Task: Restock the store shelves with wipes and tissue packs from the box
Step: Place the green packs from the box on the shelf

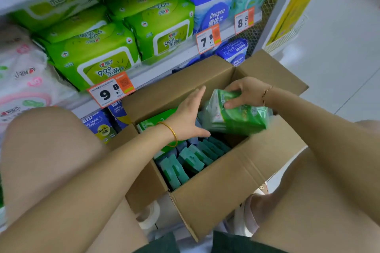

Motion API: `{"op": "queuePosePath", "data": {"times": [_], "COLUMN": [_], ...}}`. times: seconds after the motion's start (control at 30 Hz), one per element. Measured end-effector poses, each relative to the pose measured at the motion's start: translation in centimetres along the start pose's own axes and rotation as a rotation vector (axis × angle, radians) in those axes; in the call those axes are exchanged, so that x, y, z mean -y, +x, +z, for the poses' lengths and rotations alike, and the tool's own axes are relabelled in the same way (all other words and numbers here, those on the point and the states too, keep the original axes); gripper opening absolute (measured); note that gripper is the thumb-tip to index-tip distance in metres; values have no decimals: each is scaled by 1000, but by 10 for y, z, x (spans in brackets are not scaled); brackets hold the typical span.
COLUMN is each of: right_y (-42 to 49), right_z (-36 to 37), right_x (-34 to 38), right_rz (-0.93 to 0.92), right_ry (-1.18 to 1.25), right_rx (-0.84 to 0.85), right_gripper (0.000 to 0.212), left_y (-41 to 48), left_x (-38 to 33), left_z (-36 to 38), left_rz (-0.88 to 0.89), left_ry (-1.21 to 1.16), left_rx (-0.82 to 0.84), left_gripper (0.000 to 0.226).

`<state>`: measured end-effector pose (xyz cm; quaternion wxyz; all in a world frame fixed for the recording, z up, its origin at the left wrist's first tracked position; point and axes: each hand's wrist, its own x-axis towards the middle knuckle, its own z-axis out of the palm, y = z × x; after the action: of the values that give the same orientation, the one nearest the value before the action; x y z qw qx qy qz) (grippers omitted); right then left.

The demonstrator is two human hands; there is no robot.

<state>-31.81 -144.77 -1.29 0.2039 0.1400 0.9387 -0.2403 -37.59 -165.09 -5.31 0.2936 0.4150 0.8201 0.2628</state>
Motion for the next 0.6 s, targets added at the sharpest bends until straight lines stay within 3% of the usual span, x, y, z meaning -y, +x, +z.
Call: {"op": "queuePosePath", "data": {"times": [0.17, 0.27, 0.4, 0.47, 0.53, 0.6], "right_y": [-30, -38, -45, -49, -51, -52], "right_z": [-59, -87, -124, -137, -134, -113], "right_x": [39, 67, 106, 109, 99, 85], "right_rz": [-138, -245, -305, -302, -263, -140], "right_ry": [90, 43, -49, 195, 591, 909], "right_rx": [-29, -72, -259, -491, -719, -749], "right_gripper": [27, 54, 44, 43, 36, 35], "left_y": [7, -5, -33, -51, -70, -90], "left_x": [-31, -49, -64, -70, -73, -75], "left_z": [-34, -55, -86, -103, -121, -139], "left_rz": [251, 317, 220, 132, 59, 47], "left_ry": [28, -205, -467, -594, -775, -974], "left_rx": [-183, -306, -563, -699, -810, -897], "left_gripper": [133, 111, 89, 84, 86, 96]}}
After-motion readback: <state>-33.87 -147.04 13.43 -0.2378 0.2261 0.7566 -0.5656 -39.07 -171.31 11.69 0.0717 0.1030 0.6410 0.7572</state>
